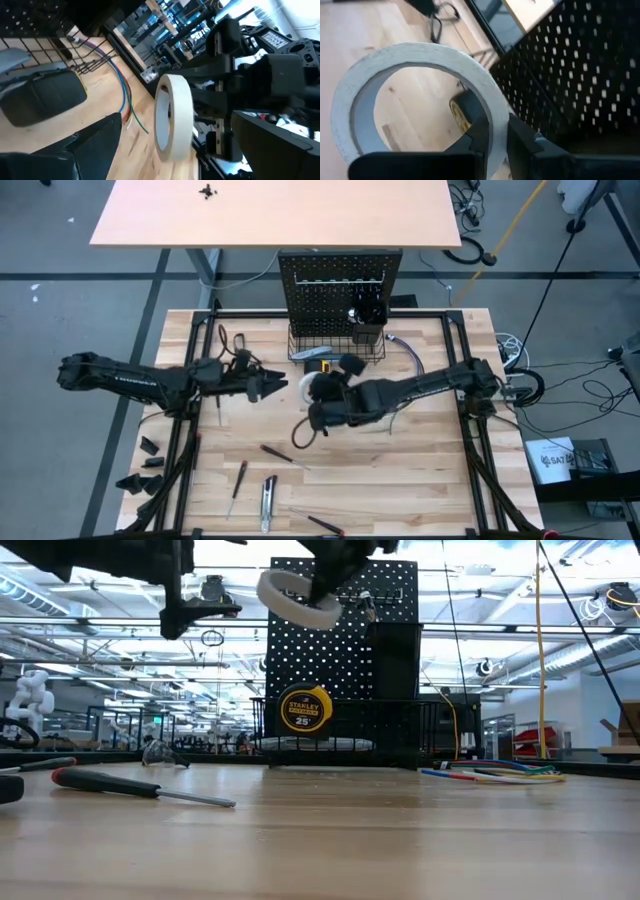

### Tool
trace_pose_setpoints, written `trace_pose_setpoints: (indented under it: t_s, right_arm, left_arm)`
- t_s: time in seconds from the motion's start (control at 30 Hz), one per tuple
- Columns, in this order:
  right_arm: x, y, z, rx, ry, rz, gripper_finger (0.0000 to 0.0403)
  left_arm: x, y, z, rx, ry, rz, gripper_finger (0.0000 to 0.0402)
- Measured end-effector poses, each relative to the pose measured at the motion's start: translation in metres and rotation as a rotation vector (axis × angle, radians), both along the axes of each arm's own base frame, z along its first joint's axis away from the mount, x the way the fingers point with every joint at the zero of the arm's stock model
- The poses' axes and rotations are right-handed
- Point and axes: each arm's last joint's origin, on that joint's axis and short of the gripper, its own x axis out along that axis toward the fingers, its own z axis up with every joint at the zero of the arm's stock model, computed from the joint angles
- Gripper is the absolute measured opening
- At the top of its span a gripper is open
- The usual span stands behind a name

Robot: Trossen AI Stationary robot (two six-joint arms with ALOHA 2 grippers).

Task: Hang tools onto peg board
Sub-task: Put the tape into the wire basket on the pegboard

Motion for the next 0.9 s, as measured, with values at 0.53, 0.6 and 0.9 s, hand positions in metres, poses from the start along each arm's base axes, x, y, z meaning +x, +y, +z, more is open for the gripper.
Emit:
trace_pose_setpoints:
  t_s: [0.53,0.6,0.9]
  right_arm:
    - [0.020,-0.036,0.008,0.072,-0.112,0.013,0.0034]
    - [0.020,-0.039,0.008,0.077,-0.117,0.001,0.0034]
    - [0.021,-0.054,0.008,0.084,-0.136,-0.039,0.0034]
  left_arm:
    - [0.023,0.001,-0.021,0.021,0.076,0.006,0.0377]
    - [0.023,0.003,-0.021,0.020,0.080,0.017,0.0376]
    - [0.023,0.014,-0.021,0.016,0.075,0.074,0.0305]
